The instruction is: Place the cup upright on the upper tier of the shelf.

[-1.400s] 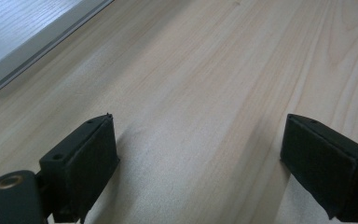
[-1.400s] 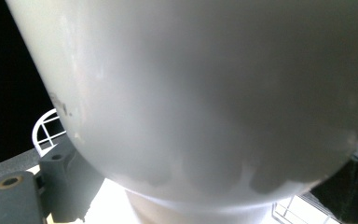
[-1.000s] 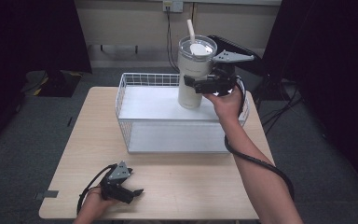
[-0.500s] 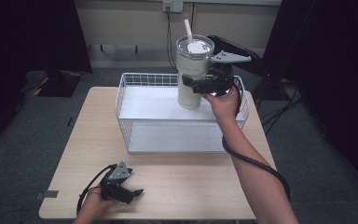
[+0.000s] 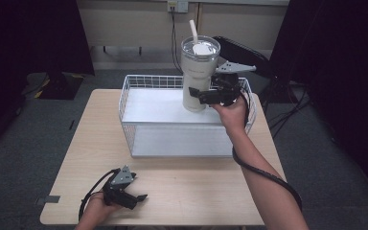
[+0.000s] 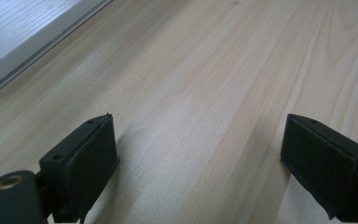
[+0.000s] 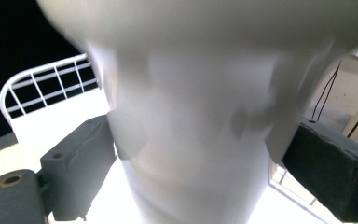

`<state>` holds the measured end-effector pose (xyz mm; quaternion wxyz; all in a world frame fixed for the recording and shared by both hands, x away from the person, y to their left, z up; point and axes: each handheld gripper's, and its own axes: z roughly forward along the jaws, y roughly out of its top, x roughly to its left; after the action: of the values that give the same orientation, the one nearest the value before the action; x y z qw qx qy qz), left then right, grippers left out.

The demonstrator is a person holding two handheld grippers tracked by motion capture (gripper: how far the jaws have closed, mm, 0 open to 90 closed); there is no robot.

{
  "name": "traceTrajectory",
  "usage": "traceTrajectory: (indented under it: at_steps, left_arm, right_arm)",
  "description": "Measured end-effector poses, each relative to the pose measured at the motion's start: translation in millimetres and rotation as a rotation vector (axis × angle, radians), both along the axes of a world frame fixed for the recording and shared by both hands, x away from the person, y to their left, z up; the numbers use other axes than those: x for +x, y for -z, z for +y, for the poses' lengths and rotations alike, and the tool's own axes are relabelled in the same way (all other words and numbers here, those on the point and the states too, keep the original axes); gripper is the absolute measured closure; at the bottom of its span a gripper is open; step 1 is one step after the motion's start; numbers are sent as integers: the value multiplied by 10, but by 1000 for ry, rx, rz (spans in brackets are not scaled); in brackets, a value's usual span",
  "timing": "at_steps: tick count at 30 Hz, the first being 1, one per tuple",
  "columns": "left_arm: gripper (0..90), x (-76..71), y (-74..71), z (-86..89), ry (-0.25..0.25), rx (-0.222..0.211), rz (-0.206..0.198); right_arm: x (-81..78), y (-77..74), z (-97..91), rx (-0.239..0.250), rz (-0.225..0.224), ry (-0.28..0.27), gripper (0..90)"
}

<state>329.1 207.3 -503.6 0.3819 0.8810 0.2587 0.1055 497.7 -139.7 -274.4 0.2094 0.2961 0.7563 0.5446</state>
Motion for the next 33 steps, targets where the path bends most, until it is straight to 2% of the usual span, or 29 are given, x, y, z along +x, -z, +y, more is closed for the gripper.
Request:
traceTrajectory:
  at_steps: [13, 18, 33]
  left_arm:
    - [100, -1, 2, -1, -2, -1, -1]
    - [100, -1, 4, 0, 0, -4, 0]
    - [100, -1, 4, 0, 0, -4, 0]
  right_arm:
    - [-92, 101, -102, -5, 22, -27, 98]
    - [-199, 151, -156, -12, 27, -52, 98]
    - [-484, 169, -192, -25, 17, -110, 99]
